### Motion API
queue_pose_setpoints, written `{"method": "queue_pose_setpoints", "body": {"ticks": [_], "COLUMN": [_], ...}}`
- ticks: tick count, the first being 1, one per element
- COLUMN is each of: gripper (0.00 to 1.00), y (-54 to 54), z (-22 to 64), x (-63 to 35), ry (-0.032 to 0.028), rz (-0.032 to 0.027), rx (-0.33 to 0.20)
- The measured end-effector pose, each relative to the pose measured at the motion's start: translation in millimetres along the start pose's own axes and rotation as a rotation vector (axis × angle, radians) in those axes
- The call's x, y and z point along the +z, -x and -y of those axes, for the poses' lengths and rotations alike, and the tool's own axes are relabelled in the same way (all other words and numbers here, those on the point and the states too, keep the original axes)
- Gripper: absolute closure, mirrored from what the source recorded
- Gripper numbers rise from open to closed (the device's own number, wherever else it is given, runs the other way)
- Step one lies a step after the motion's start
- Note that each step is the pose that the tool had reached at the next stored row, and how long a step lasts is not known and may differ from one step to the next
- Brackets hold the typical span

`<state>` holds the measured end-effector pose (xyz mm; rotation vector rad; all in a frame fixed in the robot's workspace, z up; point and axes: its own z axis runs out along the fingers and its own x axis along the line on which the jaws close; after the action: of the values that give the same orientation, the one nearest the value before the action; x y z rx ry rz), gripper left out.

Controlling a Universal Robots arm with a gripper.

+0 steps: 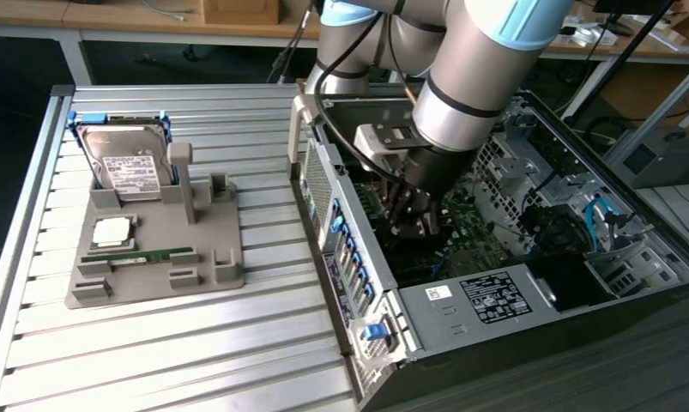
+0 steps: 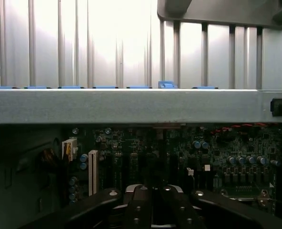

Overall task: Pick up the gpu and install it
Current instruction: 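Press down on the gpu until it lock into place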

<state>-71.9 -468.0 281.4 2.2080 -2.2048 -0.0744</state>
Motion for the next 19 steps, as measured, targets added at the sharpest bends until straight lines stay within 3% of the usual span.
{"method": "queue_pose_setpoints", "body": {"ticks": [8,19], "gripper": [0.9,0.9], "y": [-0.3,3.7], "z": [0.5,0.6], "x": [10.3,11.7], "ry": [0.0006,0.0006], "rz": [-0.0002,-0.0002], "rx": [0.0,0.0]}}
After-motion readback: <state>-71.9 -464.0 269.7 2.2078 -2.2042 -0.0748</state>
